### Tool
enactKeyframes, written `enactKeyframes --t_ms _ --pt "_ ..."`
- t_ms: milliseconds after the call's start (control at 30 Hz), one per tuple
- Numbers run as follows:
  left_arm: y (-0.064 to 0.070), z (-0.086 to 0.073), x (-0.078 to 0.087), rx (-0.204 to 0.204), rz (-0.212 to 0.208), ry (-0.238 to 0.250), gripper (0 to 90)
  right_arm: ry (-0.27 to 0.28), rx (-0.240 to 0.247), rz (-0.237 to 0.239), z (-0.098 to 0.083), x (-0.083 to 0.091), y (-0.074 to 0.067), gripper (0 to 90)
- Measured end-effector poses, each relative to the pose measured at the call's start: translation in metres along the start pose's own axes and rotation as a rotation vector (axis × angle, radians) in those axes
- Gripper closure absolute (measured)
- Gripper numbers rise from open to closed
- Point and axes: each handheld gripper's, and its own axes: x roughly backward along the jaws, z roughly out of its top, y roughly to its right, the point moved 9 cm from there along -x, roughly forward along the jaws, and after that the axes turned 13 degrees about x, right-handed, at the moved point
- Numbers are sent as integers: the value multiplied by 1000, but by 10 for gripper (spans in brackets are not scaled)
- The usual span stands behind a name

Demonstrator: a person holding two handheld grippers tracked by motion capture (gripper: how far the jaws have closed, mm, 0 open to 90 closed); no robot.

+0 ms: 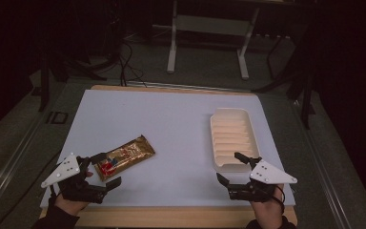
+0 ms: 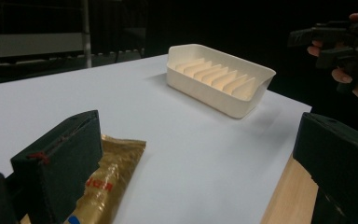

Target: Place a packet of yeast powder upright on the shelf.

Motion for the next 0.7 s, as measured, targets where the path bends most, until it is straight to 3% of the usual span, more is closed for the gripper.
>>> enactKeyframes --t_ms 167,300,367,467,600,700 --pt "-7 8 -9 -31 3 -20 19 10 19 1 2 -2 -1 158" --pt "-14 14 -16 -53 14 -36 19 38 -19 32 6 -1 -3 161" --pt "-17 16 -20 -58 14 -55 20 46 -15 9 8 1 -1 158" --pt "-21 17 -25 -65 19 -69 21 42 -11 4 8 1 -1 136" --pt "-34 18 -41 -76 42 -115 26 40 7 36 7 -2 -4 117" --pt "-40 18 -50 -75 42 -136 36 17 26 26 6 -4 -6 116"
